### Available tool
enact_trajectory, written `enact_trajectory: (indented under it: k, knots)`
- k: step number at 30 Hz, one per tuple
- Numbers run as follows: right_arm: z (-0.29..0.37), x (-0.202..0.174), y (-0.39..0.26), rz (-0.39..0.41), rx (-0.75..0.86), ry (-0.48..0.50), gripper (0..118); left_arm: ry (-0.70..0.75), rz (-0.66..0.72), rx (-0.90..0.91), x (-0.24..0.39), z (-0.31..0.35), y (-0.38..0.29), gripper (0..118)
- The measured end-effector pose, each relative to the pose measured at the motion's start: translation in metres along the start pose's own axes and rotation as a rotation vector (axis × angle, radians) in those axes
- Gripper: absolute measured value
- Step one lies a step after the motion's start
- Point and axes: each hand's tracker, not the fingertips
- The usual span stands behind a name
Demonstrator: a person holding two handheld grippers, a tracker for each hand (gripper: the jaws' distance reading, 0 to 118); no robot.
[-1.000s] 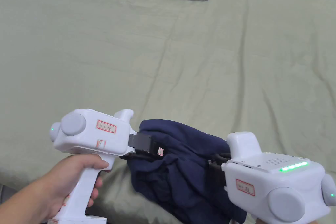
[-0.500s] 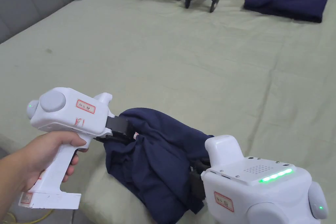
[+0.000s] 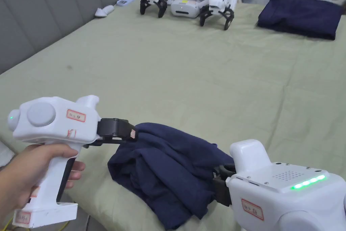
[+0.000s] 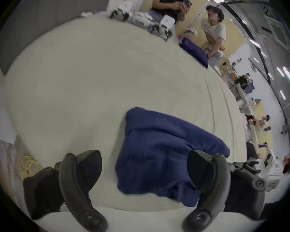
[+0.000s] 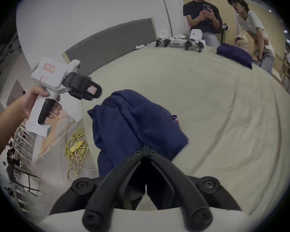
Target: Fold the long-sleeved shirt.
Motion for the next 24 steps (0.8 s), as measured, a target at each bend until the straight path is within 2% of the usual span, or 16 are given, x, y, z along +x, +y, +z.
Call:
enact_trajectory:
  k: [2, 7, 11, 13, 14, 16, 17, 20, 24]
  knots:
    - [0.032, 0.001, -0.004, 0.011, 0.033, -0.029, 1, 0.073, -0.043, 0.091, 0.016, 0.03, -0.01, 105]
    - [0.126, 0.018, -0.031, 0.003, 0.126, -0.152, 1, 0.241, -0.209, 0.277, 0.106, 0.078, -0.066, 105]
    - [0.21, 0.039, -0.067, -0.047, 0.195, -0.268, 1, 0.108, -0.256, 0.4, 0.194, 0.089, -0.118, 105]
    - [0.251, 0.05, -0.092, -0.075, 0.237, -0.38, 2, 0.064, -0.288, 0.465, 0.244, 0.088, -0.144, 105]
    - [0.271, 0.055, -0.105, -0.095, 0.263, -0.441, 23, 0.036, -0.307, 0.49, 0.268, 0.089, -0.156, 105]
    - [0.305, 0.068, -0.131, -0.158, 0.294, -0.504, 103, 0.01, -0.349, 0.531, 0.311, 0.088, -0.179, 105]
    - [0.316, 0.074, -0.142, -0.192, 0.286, -0.523, 116, -0.006, -0.366, 0.542, 0.34, 0.094, -0.193, 105]
    - [0.359, 0.087, -0.181, -0.279, 0.346, -0.591, 112, -0.044, -0.486, 0.567, 0.399, 0.089, -0.225, 105]
    - [0.396, 0.095, -0.215, -0.278, 0.367, -0.724, 116, -0.101, -0.567, 0.568, 0.448, 0.089, -0.252, 105]
